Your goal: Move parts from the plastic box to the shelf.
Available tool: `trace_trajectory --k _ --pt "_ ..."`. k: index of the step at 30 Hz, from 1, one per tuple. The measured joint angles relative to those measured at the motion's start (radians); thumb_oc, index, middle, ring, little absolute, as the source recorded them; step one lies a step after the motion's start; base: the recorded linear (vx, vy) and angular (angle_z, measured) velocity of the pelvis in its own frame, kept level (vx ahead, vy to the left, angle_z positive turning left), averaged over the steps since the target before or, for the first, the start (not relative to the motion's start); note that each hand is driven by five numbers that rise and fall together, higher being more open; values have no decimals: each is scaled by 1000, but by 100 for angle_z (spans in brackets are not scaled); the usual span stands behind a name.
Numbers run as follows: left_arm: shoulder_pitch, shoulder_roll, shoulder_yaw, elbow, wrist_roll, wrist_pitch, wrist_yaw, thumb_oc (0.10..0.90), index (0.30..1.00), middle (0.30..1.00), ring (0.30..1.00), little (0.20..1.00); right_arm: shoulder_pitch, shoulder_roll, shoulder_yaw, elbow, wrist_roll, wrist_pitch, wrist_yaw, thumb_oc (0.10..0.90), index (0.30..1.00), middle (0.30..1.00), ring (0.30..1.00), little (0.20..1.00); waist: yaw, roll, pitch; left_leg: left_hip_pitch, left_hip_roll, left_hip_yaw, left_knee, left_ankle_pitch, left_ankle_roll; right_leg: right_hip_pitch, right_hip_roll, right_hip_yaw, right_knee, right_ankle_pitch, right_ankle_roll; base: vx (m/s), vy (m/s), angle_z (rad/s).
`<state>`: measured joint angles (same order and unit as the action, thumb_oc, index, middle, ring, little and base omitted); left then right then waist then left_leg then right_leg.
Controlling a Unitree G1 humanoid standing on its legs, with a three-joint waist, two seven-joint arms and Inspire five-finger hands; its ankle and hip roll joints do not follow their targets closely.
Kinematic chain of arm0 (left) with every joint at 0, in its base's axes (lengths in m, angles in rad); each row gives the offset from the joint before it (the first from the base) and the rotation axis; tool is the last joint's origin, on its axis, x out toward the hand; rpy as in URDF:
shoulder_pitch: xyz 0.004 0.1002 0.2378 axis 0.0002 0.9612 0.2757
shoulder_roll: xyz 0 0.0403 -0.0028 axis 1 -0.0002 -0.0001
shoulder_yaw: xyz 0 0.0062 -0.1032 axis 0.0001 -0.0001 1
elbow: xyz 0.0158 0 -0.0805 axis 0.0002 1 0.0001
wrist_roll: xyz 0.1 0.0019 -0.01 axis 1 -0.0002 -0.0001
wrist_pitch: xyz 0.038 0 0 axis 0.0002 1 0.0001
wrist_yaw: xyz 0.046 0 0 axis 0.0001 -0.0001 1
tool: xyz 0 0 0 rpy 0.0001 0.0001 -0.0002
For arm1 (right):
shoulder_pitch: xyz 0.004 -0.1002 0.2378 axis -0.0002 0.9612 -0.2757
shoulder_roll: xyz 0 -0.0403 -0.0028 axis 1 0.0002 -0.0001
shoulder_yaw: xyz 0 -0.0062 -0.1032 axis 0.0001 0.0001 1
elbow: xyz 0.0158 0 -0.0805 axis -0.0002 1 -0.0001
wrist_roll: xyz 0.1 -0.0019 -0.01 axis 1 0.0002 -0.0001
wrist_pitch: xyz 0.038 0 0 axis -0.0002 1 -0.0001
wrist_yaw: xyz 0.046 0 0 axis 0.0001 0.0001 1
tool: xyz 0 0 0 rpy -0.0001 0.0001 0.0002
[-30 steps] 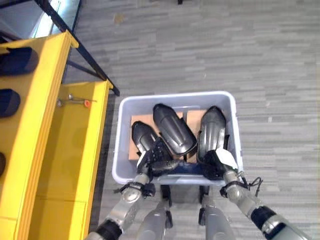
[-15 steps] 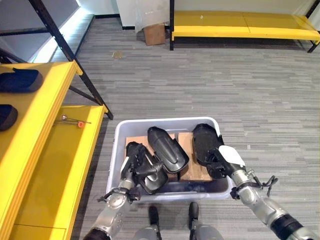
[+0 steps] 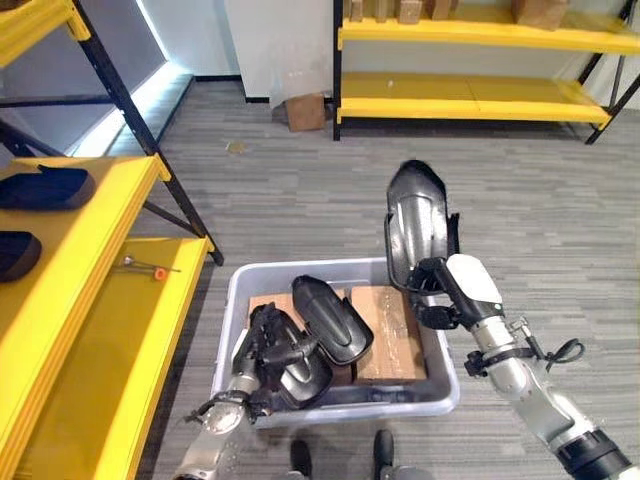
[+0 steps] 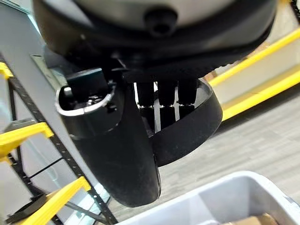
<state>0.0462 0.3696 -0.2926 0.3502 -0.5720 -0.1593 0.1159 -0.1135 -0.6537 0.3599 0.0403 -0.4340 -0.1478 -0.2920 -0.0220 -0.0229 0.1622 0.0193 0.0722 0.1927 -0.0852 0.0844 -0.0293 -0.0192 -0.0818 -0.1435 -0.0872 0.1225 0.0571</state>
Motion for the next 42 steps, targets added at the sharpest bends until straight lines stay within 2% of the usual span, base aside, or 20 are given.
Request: trace_trajectory --k 5,13,16,17,18,19,20,21,22,25,26,27,28,29,30,31,32,34,37,42 --pt "29 -1 55 -11 31 7 4 900 1000 1000 1000 1000 34 -40 -2 -116 -16 -5 47 400 300 300 300 300 -1 8 -11 20 4 20 1 0 -2 9 5 20 0 1 -2 -4 -65 -10" --pt "61 -9 64 -24 38 8 6 900 1000 1000 1000 1000 -35 -82 23 -115 -15 -14 65 400 300 300 300 300 12 22 -21 35 28 -9 1 -3 -11 40 28 -6 0 -10 -17 -43 -147 8" --pt "111 -26 67 -36 37 8 5 900 1000 1000 1000 1000 -210 -119 131 -111 -14 -15 70 400 300 300 300 300 62 28 -24 27 72 -36 2 25 -54 41 76 -19 0 -16 -39 -251 -199 12" --pt "114 -33 66 -33 37 9 4 900 1000 1000 1000 1000 -229 -119 138 -110 -14 -25 69 400 300 300 300 300 76 32 -23 7 74 -51 3 42 -70 39 88 -39 2 -13 -47 -365 -120 48" --pt "104 -42 60 -21 37 9 3 900 1000 1000 1000 1000 -236 -122 137 -103 -13 -36 61 400 300 300 300 300 80 31 -23 -32 75 -89 17 67 -83 26 92 -68 5 -16 -55 -189 -34 116" --pt "63 -53 45 2 37 9 4 900 1000 1000 1000 1000 -240 -142 136 -103 -13 -35 59 400 300 300 300 300 76 28 -22 -79 74 -111 -1 125 -129 5 70 -134 6 -14 -85 -179 -88 179" --pt "38 -58 40 17 36 15 8 900 1000 1000 1000 1000 -240 -155 137 -103 -15 -26 63 400 300 300 300 300 93 28 -11 -130 108 43 67 93 -93 -10 51 -224 3 -3 -131 -112 -63 183" --pt "21 -58 42 47 36 18 13 900 1000 1000 1000 1000 -227 -150 141 -106 -16 -23 63 400 300 300 300 300 82 13 -1 -124 149 196 144 28 -87 -3 26 -261 13 -7 -134 -107 -63 167" --pt "10 -53 42 58 34 24 14 900 1000 1000 1000 1000 -212 -149 137 -109 -16 -24 64 400 300 300 300 300 62 0 5 -122 185 270 221 14 -108 14 7 -303 4 -25 -140 -17 35 132" --pt "8 -49 41 52 27 23 9 900 1000 1000 1000 1000 -184 -148 134 -108 -16 -17 66 400 300 300 300 300 50 -5 19 -66 274 200 353 -6 -130 26 -18 -348 34 -47 -114 19 127 80" --pt "7 -49 38 52 26 24 7 900 1000 1000 1000 1000 -167 -147 124 -109 -16 -18 66 400 300 300 300 300 42 -2 20 -34 290 202 339 -12 -134 32 -32 -379 48 -51 -96 50 188 92" --pt "0 -51 31 52 26 28 4 900 1000 1000 1000 1000 -138 -147 99 -110 -16 -19 66 400 300 300 300 300 16 5 21 -7 303 231 296 -11 -134 43 -47 -422 64 -55 -79 52 125 105" --pt "-5 -52 19 47 26 28 4 900 1000 1000 1000 1000 -117 -149 74 -113 -15 -18 66 400 300 300 300 300 3 17 20 19 302 251 235 -11 -135 46 -59 -444 77 -56 -63 24 79 105" --pt "-6 -68 11 38 25 28 2 900 1000 1000 1000 1000 -98 -155 30 -118 -15 -19 65 400 300 300 300 300 -3 56 22 61 281 250 144 18 -106 37 -67 -452 113 -60 -41 57 157 61" --pt "-7 -80 11 33 25 28 3 900 1000 1000 1000 1000 -88 -154 -1 -118 -15 -17 64 400 300 300 300 300 -1 84 25 90 274 265 103 -15 -145 22 -77 -453 151 -65 -21 91 247 30" --pt "-11 -74 14 34 25 28 4 900 1000 1000 1000 1000 -84 -142 -7 -117 -15 -11 62 400 300 300 300 300 1 68 30 88 254 266 98 -14 -145 8 -100 -444 171 -65 -11 91 251 18" --pt "-15 -59 21 37 25 28 3 900 1000 1000 1000 1000 -81 -140 -5 -117 -15 -12 65 400 300 300 300 300 12 38 33 68 208 258 116 -33 -119 -11 -144 -401 194 -71 10 58 172 26" --pt "-18 -38 21 29 27 37 -4 900 1000 1000 1000 1000 -39 -145 -20 -119 -15 -7 73 400 300 300 300 300 14 8 29 51 140 219 149 -76 -77 -2 -230 -391 242 -61 32 70 179 59" --pt "-10 -4 51 23 29 36 -6 900 1000 1000 1000 1000 -34 -129 -20 -120 -15 -13 88 400 300 300 300 300 60 -4 24 42 95 212 160 -89 -61 10 -267 -384 217 -33 47 64 182 25" --pt "25 14 105 14 29 31 -8 900 1000 1000 1000 1000 -37 -69 -14 -125 -13 -4 102 400 300 300 300 300 114 -30 15 14 65 166 174 -101 -55 49 -282 -400 177 -12 63 41 165 30"
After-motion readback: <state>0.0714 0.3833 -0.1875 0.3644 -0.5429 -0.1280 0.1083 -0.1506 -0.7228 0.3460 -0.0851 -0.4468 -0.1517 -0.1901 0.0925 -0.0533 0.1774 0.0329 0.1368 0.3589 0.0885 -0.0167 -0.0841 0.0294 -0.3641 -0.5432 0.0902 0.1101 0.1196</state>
